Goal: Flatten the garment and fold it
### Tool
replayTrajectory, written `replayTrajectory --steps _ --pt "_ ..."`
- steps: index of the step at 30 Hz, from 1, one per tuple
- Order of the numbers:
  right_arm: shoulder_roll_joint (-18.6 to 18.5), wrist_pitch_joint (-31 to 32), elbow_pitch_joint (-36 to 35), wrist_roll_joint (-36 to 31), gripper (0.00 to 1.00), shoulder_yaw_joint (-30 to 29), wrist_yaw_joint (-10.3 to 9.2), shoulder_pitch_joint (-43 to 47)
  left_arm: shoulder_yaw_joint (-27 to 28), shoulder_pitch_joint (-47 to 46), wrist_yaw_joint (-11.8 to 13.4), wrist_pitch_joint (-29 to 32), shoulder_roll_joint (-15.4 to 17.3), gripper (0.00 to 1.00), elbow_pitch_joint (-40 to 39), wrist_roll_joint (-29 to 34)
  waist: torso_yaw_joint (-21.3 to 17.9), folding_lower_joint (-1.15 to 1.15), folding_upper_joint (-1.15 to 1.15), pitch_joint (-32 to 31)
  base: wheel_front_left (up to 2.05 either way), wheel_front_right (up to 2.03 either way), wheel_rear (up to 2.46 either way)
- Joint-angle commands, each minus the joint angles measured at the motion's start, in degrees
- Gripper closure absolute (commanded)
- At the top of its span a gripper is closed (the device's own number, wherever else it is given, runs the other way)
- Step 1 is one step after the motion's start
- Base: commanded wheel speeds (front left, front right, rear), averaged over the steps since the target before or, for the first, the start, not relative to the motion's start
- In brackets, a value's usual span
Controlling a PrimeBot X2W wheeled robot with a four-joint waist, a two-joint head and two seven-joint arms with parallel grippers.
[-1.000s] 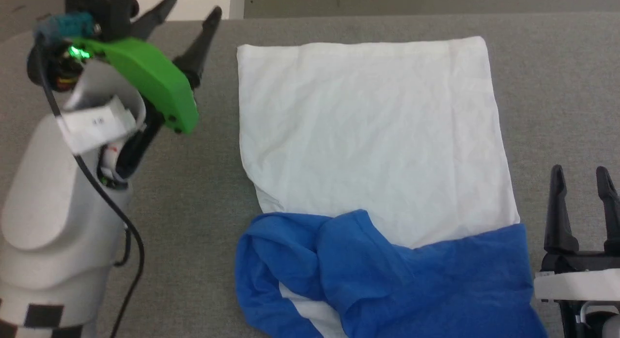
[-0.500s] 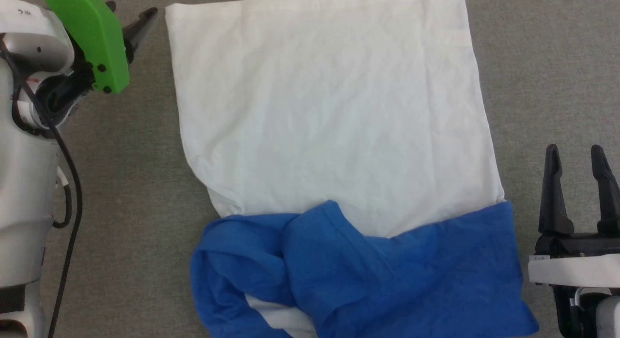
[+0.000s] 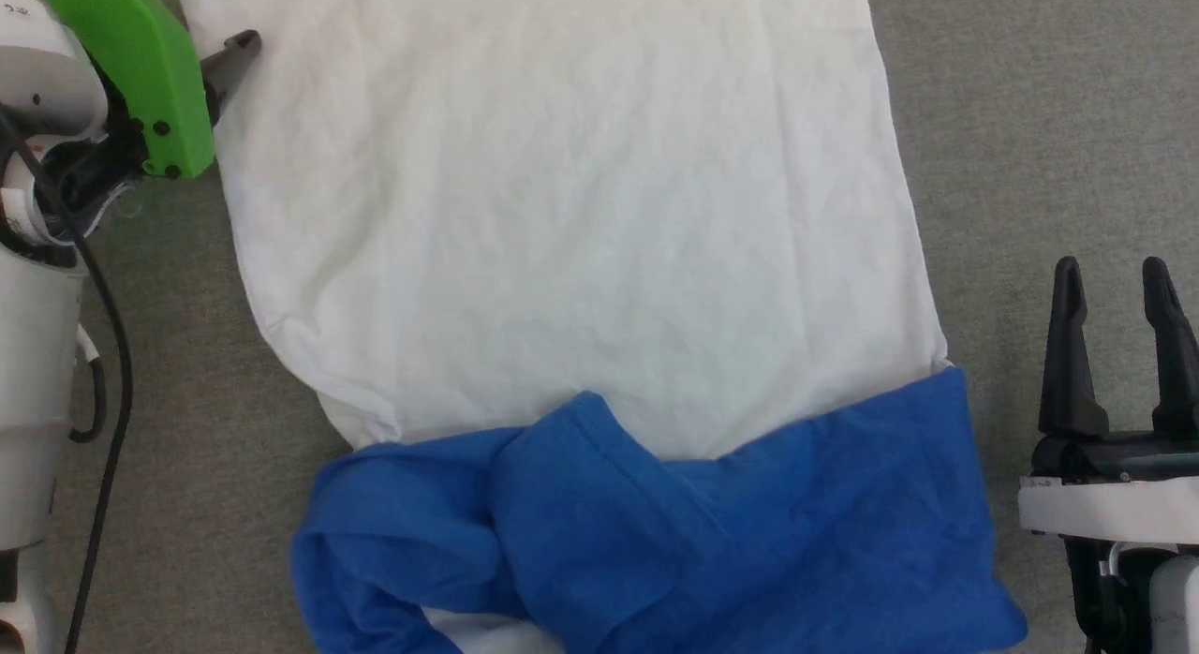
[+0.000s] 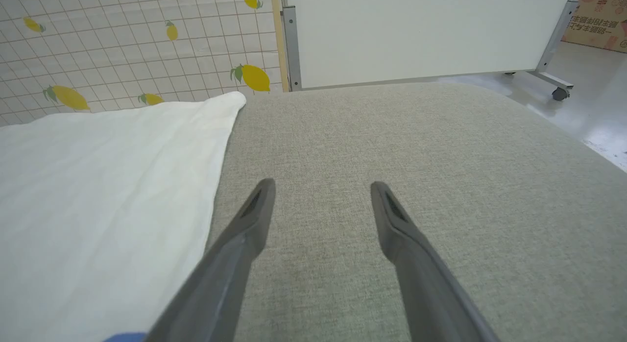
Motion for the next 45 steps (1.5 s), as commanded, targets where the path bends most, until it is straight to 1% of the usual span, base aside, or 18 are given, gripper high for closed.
replayTrajectory --steps 1,3,4,5,7,14,18,20,22,26,29,32,35,39,42,45 --pt "0.05 -0.59 -0.17 0.35 0.00 0.06 -0.08 -1.06 0.20 -0.28 0.49 -0.24 0.82 0.00 0.61 0.35 -0.93 -0.01 0.00 0.85 0.00 0.00 0.00" --pt "0.05 -0.64 -0.11 0.33 0.00 -0.05 -0.08 -1.12 0.25 0.04 0.52 -0.14 0.97 0.00 1.38 0.13 -1.10 -0.01 0.00 0.92 0.00 0.00 0.00" --pt "0.05 -0.66 -0.08 0.32 0.00 -0.13 -0.08 -1.11 0.18 0.20 0.27 -0.16 1.01 0.67 1.55 -0.08 -1.12 -0.01 0.00 0.92 0.00 0.00 0.00" --pt "0.05 -0.67 -0.06 0.31 0.00 -0.19 -0.08 -1.11 0.13 0.36 0.01 -0.17 1.06 1.00 1.68 -0.30 -1.10 -0.01 0.00 0.89 0.00 0.00 0.00" --pt "0.05 -0.70 -0.01 0.19 0.00 -0.39 -0.08 -1.12 0.00 0.67 -0.74 -0.66 1.28 1.00 1.68 -0.67 -0.96 -0.01 0.00 0.73 0.00 0.00 0.00" --pt "0.05 -0.46 -0.95 -1.80 0.00 -0.68 -0.08 -1.69 -0.01 1.59 -2.27 -7.41 0.15 1.00 3.24 -1.01 0.15 -0.01 0.00 -1.47 0.00 0.00 0.00" --pt "0.05 2.03 -3.94 -5.38 0.00 -1.35 -0.08 -4.54 -0.48 1.93 -3.08 -10.68 -0.96 1.00 4.15 -1.72 0.99 -0.01 0.00 -3.04 0.00 0.00 0.00" --pt "0.05 4.65 -5.99 -5.87 0.00 -1.61 -0.08 -7.44 -0.93 1.99 -3.40 -11.60 -1.40 1.00 4.38 -2.15 1.42 -0.01 0.00 -3.55 0.00 0.00 0.00" --pt "-0.56 8.92 -7.80 -6.22 0.00 -1.27 -0.08 -11.12 -1.53 1.90 -3.64 -12.29 -1.65 1.00 4.52 -2.30 1.90 -0.01 0.00 -3.82 0.00 0.00 0.00" --pt "-4.61 20.19 -8.77 -2.75 0.00 -0.70 -0.08 -20.42 -2.98 1.01 -3.97 -13.30 -2.72 1.00 4.36 -2.59 3.53 -0.01 0.00 -3.28 0.00 0.00 0.00" --pt "-7.82 30.21 -6.31 1.12 0.00 -0.11 -0.08 -28.31 -4.42 -0.12 -4.19 -14.17 -3.53 1.00 3.82 -2.62 4.98 -0.01 0.00 -2.22 0.00 0.00 0.00" --pt "-10.38 39.22 -1.84 3.08 0.00 0.78 -0.08 -34.76 -5.62 -1.46 -4.32 -15.08 -4.26 1.00 3.33 -2.67 6.41 -0.01 0.00 -1.00 0.00 0.00 0.00" --pt "-10.67 49.21 4.86 5.27 0.00 0.47 -0.08 -40.67 -6.92 -2.80 -4.42 -15.85 -5.03 1.00 3.03 -2.82 7.96 -0.01 0.00 0.18 0.00 0.00 0.00" --pt "-10.18 59.46 12.64 5.48 0.00 -0.08 -0.08 -46.38 -8.75 -3.97 -4.49 -16.23 -5.90 1.00 2.99 -3.26 9.81 -0.01 0.00 1.20 0.00 0.00 0.00" --pt "-9.08 63.51 16.76 4.77 0.00 -0.88 -0.08 -49.57 -9.99 -4.63 -4.53 -16.21 -6.13 1.00 3.01 -3.55 10.82 -0.01 0.00 1.74 0.00 0.00 0.00" --pt "-8.66 65.02 19.94 2.98 0.00 -0.57 -0.08 -51.96 -11.21 -5.12 -4.55 -16.28 -6.28 1.00 3.06 -3.78 11.74 -0.01 0.00 2.15 0.00 0.00 0.00"
